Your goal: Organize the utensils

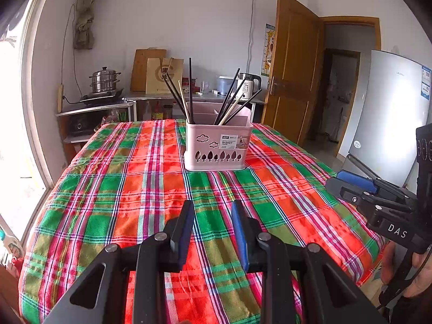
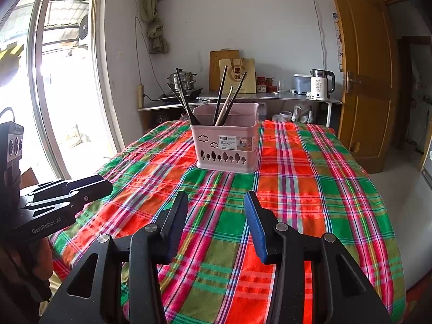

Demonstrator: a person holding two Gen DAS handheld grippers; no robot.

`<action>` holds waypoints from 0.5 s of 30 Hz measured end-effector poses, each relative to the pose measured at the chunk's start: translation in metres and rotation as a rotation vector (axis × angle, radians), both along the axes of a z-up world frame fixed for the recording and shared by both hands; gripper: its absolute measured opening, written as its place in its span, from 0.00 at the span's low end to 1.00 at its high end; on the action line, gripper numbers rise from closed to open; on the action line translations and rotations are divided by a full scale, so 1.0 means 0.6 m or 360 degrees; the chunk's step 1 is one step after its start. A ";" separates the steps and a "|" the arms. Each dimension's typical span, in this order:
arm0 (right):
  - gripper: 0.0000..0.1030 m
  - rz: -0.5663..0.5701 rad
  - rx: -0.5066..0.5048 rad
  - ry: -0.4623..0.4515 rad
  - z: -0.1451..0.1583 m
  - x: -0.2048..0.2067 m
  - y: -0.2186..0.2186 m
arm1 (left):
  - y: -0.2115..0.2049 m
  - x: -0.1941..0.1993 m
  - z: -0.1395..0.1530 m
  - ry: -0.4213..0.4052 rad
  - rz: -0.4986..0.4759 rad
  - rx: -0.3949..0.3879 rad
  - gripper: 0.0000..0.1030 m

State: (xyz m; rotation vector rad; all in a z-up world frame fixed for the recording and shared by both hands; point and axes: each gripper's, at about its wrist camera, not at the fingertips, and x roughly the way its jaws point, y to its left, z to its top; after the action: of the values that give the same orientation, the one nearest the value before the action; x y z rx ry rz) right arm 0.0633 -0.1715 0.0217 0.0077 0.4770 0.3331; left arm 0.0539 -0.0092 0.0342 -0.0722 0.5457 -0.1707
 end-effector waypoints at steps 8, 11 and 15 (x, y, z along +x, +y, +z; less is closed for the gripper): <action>0.43 0.0001 -0.0002 0.0002 -0.001 0.001 0.000 | -0.003 0.001 -0.001 0.0004 -0.0014 0.0000 0.27; 0.43 0.0001 0.0001 0.0009 -0.001 0.001 -0.001 | -0.003 0.001 -0.001 0.0004 -0.0015 0.0000 0.27; 0.43 0.0002 0.0005 0.0012 -0.001 0.002 -0.001 | -0.004 0.001 -0.002 0.0003 -0.0017 0.0001 0.27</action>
State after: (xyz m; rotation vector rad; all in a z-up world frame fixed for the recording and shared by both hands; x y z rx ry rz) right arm 0.0646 -0.1719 0.0214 0.0115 0.4840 0.3354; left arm 0.0544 -0.0116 0.0332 -0.0686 0.5483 -0.1808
